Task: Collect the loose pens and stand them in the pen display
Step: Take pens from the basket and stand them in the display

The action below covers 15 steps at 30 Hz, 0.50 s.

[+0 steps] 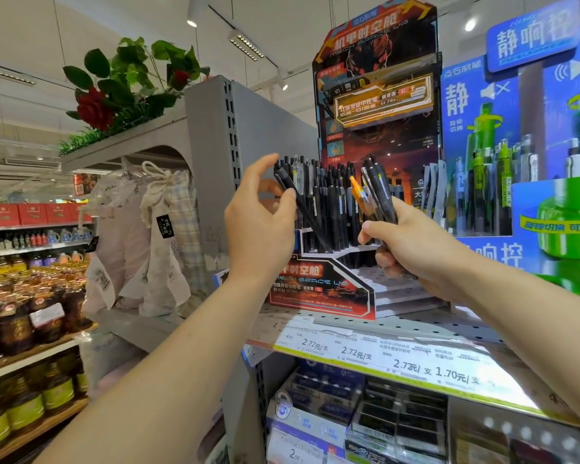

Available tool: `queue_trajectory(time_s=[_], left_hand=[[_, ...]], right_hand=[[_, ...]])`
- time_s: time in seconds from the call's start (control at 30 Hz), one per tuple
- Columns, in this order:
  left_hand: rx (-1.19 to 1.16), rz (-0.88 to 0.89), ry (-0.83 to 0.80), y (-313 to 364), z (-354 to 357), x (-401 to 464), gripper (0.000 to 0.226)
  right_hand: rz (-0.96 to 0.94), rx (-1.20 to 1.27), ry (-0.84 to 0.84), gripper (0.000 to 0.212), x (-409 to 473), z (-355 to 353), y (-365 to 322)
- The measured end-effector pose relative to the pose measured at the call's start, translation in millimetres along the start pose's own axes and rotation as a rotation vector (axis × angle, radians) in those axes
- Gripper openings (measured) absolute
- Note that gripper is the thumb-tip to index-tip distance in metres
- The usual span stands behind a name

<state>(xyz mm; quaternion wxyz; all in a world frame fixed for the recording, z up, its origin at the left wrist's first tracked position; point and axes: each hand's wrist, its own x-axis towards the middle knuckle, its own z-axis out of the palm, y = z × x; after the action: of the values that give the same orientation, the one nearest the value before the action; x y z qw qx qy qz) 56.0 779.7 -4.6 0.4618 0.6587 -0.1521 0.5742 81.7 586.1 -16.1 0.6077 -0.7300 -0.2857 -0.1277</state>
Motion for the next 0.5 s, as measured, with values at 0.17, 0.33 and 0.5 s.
queue_trajectory(time_s=[0.17,0.33,0.5], left_hand=[[0.083,0.099,-0.088,2,4,0,0.042],[0.280,0.158,-0.284,8,9,10,0.056],[0.452,0.098,-0.390,7,13,10,0.061]], right_hand=[[-0.003,-0.003,-0.022,0.008,0,0,0],[-0.016,-0.009,-0.003,0.011,1,1,-1],[-0.041,-0.002,0.008,0.016,0,-1,-3]])
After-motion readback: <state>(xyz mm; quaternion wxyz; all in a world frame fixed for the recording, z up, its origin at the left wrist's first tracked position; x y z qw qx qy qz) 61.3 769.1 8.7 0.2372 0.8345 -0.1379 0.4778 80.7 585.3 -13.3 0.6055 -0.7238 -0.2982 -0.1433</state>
